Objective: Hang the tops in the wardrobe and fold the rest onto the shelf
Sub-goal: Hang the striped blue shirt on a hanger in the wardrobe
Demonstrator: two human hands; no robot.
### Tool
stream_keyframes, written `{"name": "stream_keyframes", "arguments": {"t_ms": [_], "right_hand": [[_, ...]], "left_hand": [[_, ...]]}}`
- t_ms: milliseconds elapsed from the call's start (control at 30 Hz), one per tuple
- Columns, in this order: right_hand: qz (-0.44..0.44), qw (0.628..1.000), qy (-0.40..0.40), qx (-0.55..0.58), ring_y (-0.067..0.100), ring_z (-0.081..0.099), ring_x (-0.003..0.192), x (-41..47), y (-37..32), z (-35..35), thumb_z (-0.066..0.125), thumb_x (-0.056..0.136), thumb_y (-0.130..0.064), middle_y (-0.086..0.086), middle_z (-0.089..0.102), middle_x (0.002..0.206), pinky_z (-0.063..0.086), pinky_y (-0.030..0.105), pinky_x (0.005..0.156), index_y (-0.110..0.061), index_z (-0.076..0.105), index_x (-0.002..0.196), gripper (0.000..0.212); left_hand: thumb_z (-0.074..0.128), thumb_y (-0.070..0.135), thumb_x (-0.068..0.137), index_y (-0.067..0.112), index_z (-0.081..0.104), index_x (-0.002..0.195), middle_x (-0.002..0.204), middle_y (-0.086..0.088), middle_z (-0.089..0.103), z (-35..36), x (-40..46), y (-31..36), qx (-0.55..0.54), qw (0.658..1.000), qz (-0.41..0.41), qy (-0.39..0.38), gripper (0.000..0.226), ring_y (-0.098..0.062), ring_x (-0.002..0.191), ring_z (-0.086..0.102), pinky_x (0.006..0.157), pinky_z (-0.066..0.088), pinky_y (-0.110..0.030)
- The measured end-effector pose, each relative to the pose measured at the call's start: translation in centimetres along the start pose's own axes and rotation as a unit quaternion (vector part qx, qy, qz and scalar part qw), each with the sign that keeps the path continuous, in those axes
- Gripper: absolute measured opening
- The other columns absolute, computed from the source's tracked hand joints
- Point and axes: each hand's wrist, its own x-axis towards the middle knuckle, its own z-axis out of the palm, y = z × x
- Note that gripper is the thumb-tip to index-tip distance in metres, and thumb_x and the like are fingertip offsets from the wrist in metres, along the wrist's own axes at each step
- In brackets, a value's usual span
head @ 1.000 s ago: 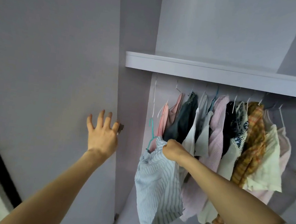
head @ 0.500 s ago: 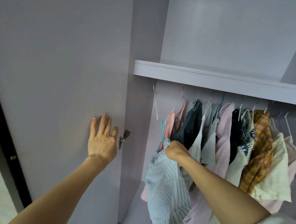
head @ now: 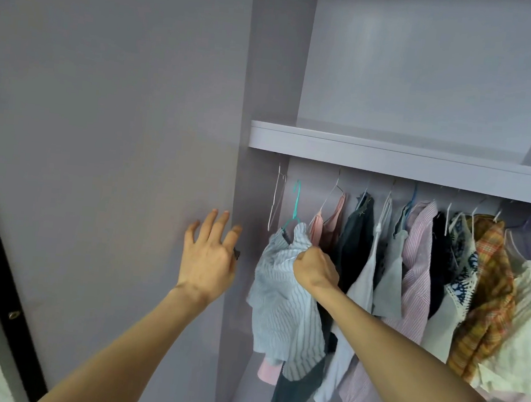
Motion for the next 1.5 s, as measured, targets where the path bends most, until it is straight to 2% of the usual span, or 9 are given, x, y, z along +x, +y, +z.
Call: {"name": "stream_keyframes", "arguments": {"t_ms": [100, 233, 400, 567, 767, 933, 1200, 1367, 1500], "right_hand": [[0.020, 0.999, 0.016, 0.023, 0.027, 0.057, 0.079, 1.0, -1.7, 0.2, 0.042, 0.090, -0.013, 0.006, 0.064, 0.098, 0.043, 0.029, 0.064, -0.006, 0.054, 0.095, 0.015], [0.055, 0.992, 0.051, 0.097, 0.033, 0.058, 0.111, 3.3, -4.1, 0.6, 0.045, 0.095, -0.017, 0.008, 0.044, 0.142, 0.046, 0.039, 0.091, -0.001, 0.042, 0.130, 0.039], [0.078, 0.978, 0.087, 0.173, 0.033, 0.046, 0.126, 6.8, -6.5, 1.6, 0.038, 0.099, -0.021, 0.016, 0.048, 0.139, 0.037, 0.037, 0.100, 0.004, 0.037, 0.134, 0.043], [0.066, 0.979, 0.040, 0.189, 0.033, 0.056, 0.114, 9.9, -5.6, 6.7, 0.041, 0.097, -0.019, 0.016, 0.058, 0.127, 0.044, 0.036, 0.092, -0.001, 0.047, 0.129, 0.037], [0.151, 0.948, 0.162, 0.226, 0.040, 0.060, 0.101, 8.9, 0.0, 9.9, 0.038, 0.095, -0.016, 0.025, 0.064, 0.108, 0.046, 0.039, 0.079, 0.005, 0.052, 0.111, 0.029], [0.093, 0.956, 0.198, 0.196, 0.039, 0.065, 0.079, 7.6, -0.3, 10.4, 0.039, 0.092, -0.010, 0.020, 0.067, 0.085, 0.037, 0.030, 0.058, -0.001, 0.049, 0.103, 0.017], [0.048, 0.976, 0.121, 0.174, 0.036, 0.061, 0.102, 6.9, -3.7, 9.6, 0.040, 0.093, -0.012, 0.017, 0.065, 0.110, 0.044, 0.034, 0.077, -0.001, 0.046, 0.121, 0.031], [0.052, 0.987, 0.087, 0.122, 0.033, 0.061, 0.103, 6.3, -1.6, 8.4, 0.041, 0.091, -0.013, 0.013, 0.065, 0.109, 0.044, 0.032, 0.077, -0.005, 0.053, 0.112, 0.025], [0.105, 0.972, 0.143, 0.154, 0.035, 0.063, 0.093, 5.2, 1.8, 7.4, 0.040, 0.091, -0.010, 0.013, 0.066, 0.097, 0.042, 0.034, 0.070, -0.014, 0.048, 0.079, 0.015]], "left_hand": [[0.042, 0.017, 0.092, 0.017, 0.033, 0.145, 0.157, -0.009, 0.017, 0.2, 1.7, -0.2, -0.017, 1.000, -0.010, 0.008, 0.054, -0.024, 0.146, 0.007, 0.111, 0.016, -0.042], [0.043, 0.012, 0.091, 0.016, 0.032, 0.146, 0.155, -0.010, 0.022, 0.3, 4.2, -0.3, -0.040, 0.998, -0.014, 0.036, 0.056, -0.024, 0.144, 0.015, 0.108, 0.022, -0.040], [0.042, 0.008, 0.092, 0.014, 0.025, 0.149, 0.157, -0.010, 0.017, 1.0, 8.4, -0.2, -0.069, 0.996, 0.017, 0.063, 0.059, -0.025, 0.144, 0.015, 0.110, 0.023, -0.039], [0.047, 0.004, 0.088, 0.011, 0.028, 0.148, 0.156, -0.013, 0.019, 3.1, 13.5, -0.2, -0.074, 0.992, 0.037, 0.098, 0.063, -0.028, 0.144, 0.014, 0.111, 0.024, -0.042], [0.065, 0.002, 0.073, 0.004, 0.052, 0.132, 0.140, -0.021, 0.046, 5.4, 14.8, -0.2, -0.023, 0.987, 0.096, 0.128, 0.060, -0.036, 0.132, 0.040, 0.097, 0.036, -0.047], [0.065, 0.004, 0.076, 0.004, 0.049, 0.135, 0.142, -0.022, 0.042, 5.0, 14.6, -0.4, -0.014, 0.989, 0.099, 0.112, 0.061, -0.038, 0.135, 0.036, 0.100, 0.033, -0.049], [0.062, 0.002, 0.078, 0.004, 0.046, 0.137, 0.145, -0.023, 0.038, 4.7, 14.2, -0.6, -0.017, 0.988, 0.106, 0.108, 0.061, -0.038, 0.137, 0.031, 0.104, 0.030, -0.050], [0.071, -0.004, 0.062, -0.001, 0.060, 0.121, 0.128, -0.026, 0.054, 5.0, 13.9, -1.0, -0.002, 0.983, 0.143, 0.111, 0.060, -0.042, 0.121, 0.050, 0.094, 0.041, -0.053], [0.069, -0.003, 0.065, 0.000, 0.058, 0.123, 0.130, -0.027, 0.052, 5.0, 13.8, -0.9, -0.012, 0.986, 0.135, 0.097, 0.059, -0.043, 0.124, 0.047, 0.096, 0.039, -0.054]]}}
